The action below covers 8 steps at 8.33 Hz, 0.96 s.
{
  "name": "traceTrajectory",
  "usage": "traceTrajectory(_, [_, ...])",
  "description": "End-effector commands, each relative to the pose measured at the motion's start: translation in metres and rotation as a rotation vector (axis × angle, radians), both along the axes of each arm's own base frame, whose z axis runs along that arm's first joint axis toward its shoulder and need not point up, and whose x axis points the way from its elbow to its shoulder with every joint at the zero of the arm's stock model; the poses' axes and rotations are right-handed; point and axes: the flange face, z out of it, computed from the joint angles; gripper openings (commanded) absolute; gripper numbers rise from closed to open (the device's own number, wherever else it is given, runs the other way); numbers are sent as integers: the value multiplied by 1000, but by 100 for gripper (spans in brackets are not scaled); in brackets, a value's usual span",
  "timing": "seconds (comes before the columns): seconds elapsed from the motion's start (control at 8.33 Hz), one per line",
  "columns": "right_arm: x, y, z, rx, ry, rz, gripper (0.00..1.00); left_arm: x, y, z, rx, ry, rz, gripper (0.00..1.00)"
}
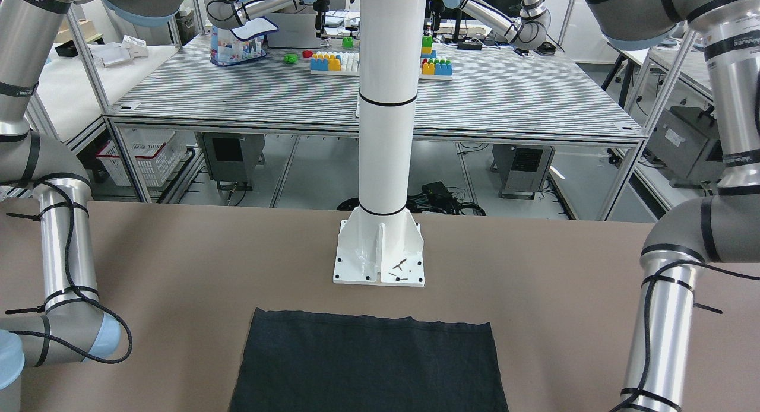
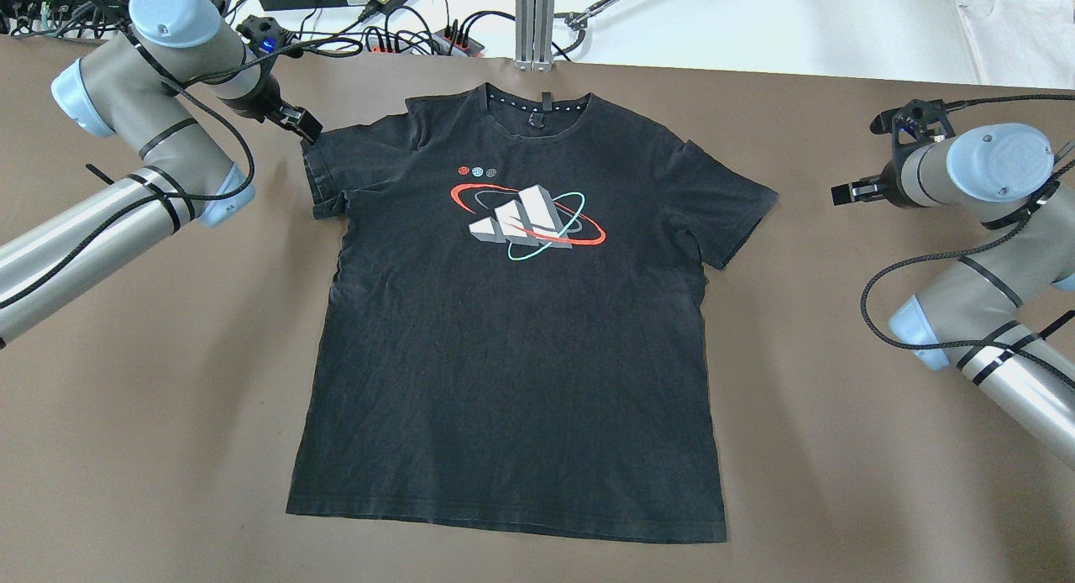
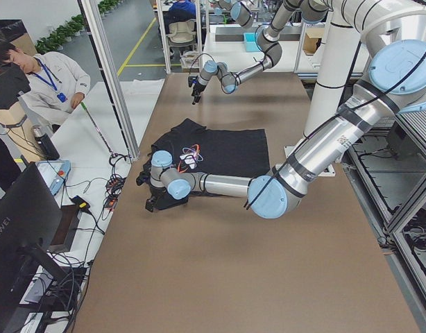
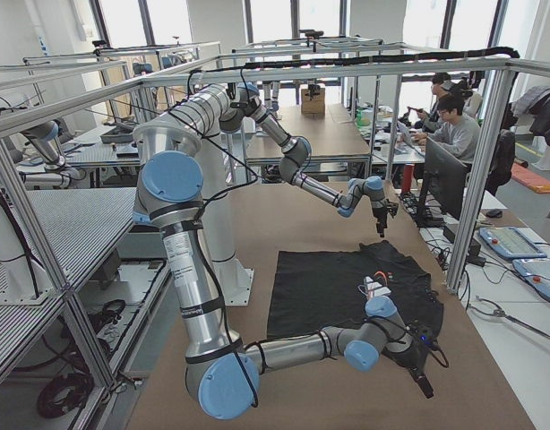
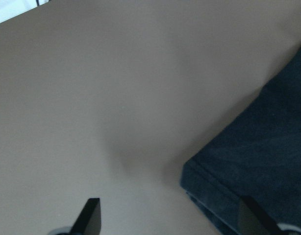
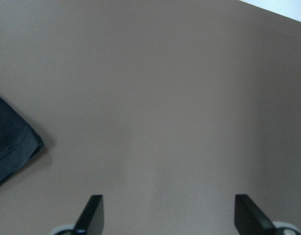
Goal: Fold clothes
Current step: 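Move both grippers in toward the shirt's sleeves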
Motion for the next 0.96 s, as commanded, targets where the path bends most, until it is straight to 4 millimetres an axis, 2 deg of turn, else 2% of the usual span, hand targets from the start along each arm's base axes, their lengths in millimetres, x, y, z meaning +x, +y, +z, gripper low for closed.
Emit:
traceTrajectory(0.0, [-13,5,0,5,4,-16,94,17,-3,19,-37,-15,7,100])
traceTrajectory(0.12, [-13,5,2,3,6,-15,94,21,-7,15,-41,-16,10,96])
traceTrajectory(0.24, [-14,6,2,4,5,-17,94,38,-5,6,-35,-14,27,83])
traceTrajectory(0.36, [-13,6,4,2,8,-16,94,40,-6,-2,-30,-8,29,67])
traceTrajectory(0.48, [-13,6,4,2,8,-16,94,41,-7,-6,-31,-1,33,62])
traceTrajectory(0.84, [-22,10,4,2,8,-29,94,40,-8,9,-56,-16,32,61])
